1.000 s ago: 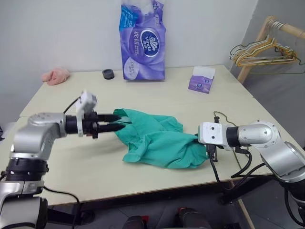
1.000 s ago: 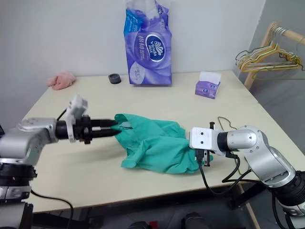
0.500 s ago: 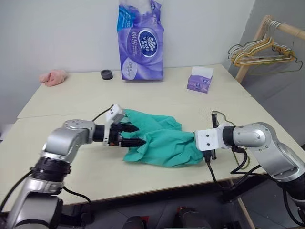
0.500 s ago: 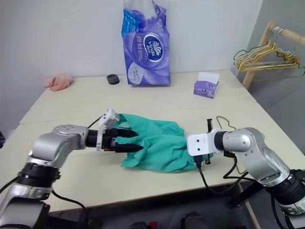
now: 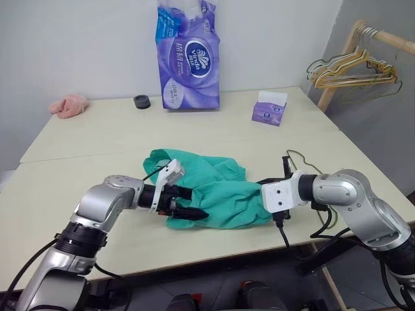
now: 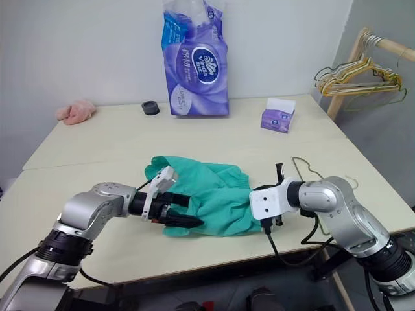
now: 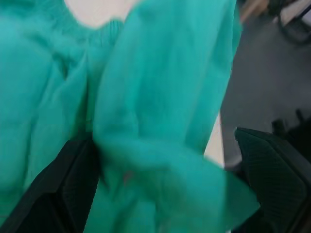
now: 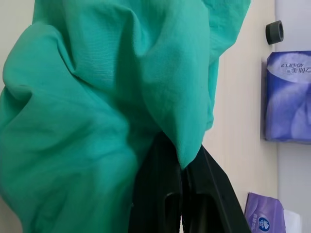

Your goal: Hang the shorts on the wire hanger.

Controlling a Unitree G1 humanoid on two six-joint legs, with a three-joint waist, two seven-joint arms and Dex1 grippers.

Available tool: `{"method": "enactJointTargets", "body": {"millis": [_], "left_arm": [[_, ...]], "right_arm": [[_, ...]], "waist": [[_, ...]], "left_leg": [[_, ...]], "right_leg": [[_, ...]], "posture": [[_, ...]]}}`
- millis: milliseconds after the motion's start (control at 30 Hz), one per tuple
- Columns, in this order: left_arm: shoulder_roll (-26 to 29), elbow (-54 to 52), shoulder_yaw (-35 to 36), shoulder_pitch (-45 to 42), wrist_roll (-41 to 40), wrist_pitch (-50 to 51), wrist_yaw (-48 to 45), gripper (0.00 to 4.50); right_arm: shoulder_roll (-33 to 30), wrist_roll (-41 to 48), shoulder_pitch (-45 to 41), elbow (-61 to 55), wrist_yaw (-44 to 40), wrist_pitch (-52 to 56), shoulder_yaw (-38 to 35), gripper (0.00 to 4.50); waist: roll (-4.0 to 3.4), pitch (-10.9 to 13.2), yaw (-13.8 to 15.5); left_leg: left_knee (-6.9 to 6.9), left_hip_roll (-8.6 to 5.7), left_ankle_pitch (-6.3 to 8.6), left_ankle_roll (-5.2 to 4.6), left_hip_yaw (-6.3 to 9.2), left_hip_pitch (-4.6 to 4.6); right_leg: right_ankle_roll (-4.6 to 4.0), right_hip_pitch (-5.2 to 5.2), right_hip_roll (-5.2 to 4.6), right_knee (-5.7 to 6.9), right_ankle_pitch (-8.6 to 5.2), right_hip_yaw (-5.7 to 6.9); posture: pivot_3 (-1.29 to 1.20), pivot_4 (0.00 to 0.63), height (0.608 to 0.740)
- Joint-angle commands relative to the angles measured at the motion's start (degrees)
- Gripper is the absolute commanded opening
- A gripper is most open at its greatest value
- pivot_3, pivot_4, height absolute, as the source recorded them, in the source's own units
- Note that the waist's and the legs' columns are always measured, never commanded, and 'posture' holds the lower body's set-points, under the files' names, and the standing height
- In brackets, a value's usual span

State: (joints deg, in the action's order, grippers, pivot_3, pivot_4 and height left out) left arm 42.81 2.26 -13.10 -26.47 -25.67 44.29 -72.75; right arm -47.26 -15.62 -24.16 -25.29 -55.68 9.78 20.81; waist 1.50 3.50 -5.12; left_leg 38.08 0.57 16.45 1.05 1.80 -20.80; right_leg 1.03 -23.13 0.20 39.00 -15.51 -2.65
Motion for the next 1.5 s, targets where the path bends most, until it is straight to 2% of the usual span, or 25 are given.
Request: {"method": "enactJointTargets", "body": {"millis": [33,233,533,633,667,867,967,1300,1367,1500], "left_arm": [[-0.12,3.82,1.09,-1.85,2.28,-3.78,0.64,4.49],[-0.17,5.58,0.31,-1.69,3.74,-5.56,-0.44,4.49],[-1.47,3.07,2.03,0.0,0.82,-4.94,-2.15,4.49],[-0.93,1.42,1.88,1.41,2.29,-10.07,-2.79,3.96],[-0.86,1.26,1.89,1.7,2.35,-10.43,-2.72,3.64],[-3.09,4.65,1.75,1.94,6.77,-17.75,2.48,3.64],[-4.26,5.48,2.55,1.98,6.47,-18.61,3.36,3.09],[-0.54,4.15,4.26,1.61,3.85,-15.2,-2.11,0.03],[0.46,4.08,4.56,1.27,3.45,-14.67,-3.43,0.03],[6.17,2.31,7.63,-1.38,-3.58,-6.19,-10.69,0.03]], "right_arm": [[-0.29,0.72,-0.32,-1.18,0.47,-1.65,-3.14,0.0],[-0.35,2.16,0.76,-2.11,-0.3,-2.02,-4.47,0.0],[-0.21,3.03,1.61,-3.37,-0.76,-0.63,-5.63,0.0],[0.37,3.59,1.92,-4.03,-0.73,0.5,-5.61,0.0],[0.53,3.64,2.04,-4.26,-0.71,0.83,-5.47,0.0],[1.12,3.89,2.57,-5.08,-0.64,2.09,-5.07,0.0],[1.0,3.66,3.26,-5.33,-0.6,2.27,-4.91,0.0],[-1.05,4.7,5.53,-6.02,-2.28,2.44,-6.14,0.0],[-1.58,5.17,5.83,-6.08,-2.65,2.45,-6.57,0.0],[-4.71,9.21,6.26,-5.7,-5.84,2.76,-8.87,0.0]], "waist": [[0.01,0.0,0.07],[0.01,0.0,0.07],[0.01,0.0,0.01],[0.01,0.0,0.02],[0.01,0.0,0.02],[0.01,0.0,0.05],[0.02,0.0,0.06],[0.01,0.0,0.0],[0.01,0.0,-0.02],[0.08,0.04,-0.06]], "left_leg": [[0.01,0.0,0.0,0.0,-0.01,0.0],[0.04,0.0,0.0,0.0,-0.05,-0.02],[0.03,0.01,0.0,0.0,-0.03,-0.02],[0.03,0.02,0.0,0.0,-0.04,-0.02],[0.03,0.03,0.0,0.0,-0.04,-0.01],[0.03,0.02,0.0,0.0,-0.03,-0.01],[0.04,0.02,0.0,0.0,-0.03,-0.01],[0.03,0.02,0.0,0.0,-0.03,0.0],[0.02,0.01,0.0,0.0,-0.03,-0.01],[0.03,0.01,0.0,0.0,-0.08,-0.02]], "right_leg": [[0.0,0.0,-0.01,0.0,0.0,-0.01],[-0.02,0.01,-0.04,-0.01,0.01,-0.03],[-0.01,0.01,-0.04,0.0,0.01,-0.02],[-0.02,0.01,-0.04,0.0,0.01,-0.03],[-0.03,0.01,-0.04,0.0,0.02,-0.03],[-0.04,0.01,-0.04,0.01,0.03,-0.03],[-0.05,0.01,-0.05,0.0,0.03,-0.02],[0.0,0.01,-0.04,0.0,0.0,-0.01],[0.01,0.01,-0.03,0.0,0.0,0.01],[0.01,0.01,-0.02,0.0,0.0,0.04]], "posture": [[-0.12,0.027,0.74],[-0.12,0.026,0.74],[-0.13,0.027,0.74],[-0.13,0.028,0.74],[-0.13,0.029,0.74],[-0.12,0.029,0.74],[-0.13,0.028,0.74],[-0.13,0.027,0.74],[-0.13,0.027,0.74],[-0.12,0.029,0.74]]}}
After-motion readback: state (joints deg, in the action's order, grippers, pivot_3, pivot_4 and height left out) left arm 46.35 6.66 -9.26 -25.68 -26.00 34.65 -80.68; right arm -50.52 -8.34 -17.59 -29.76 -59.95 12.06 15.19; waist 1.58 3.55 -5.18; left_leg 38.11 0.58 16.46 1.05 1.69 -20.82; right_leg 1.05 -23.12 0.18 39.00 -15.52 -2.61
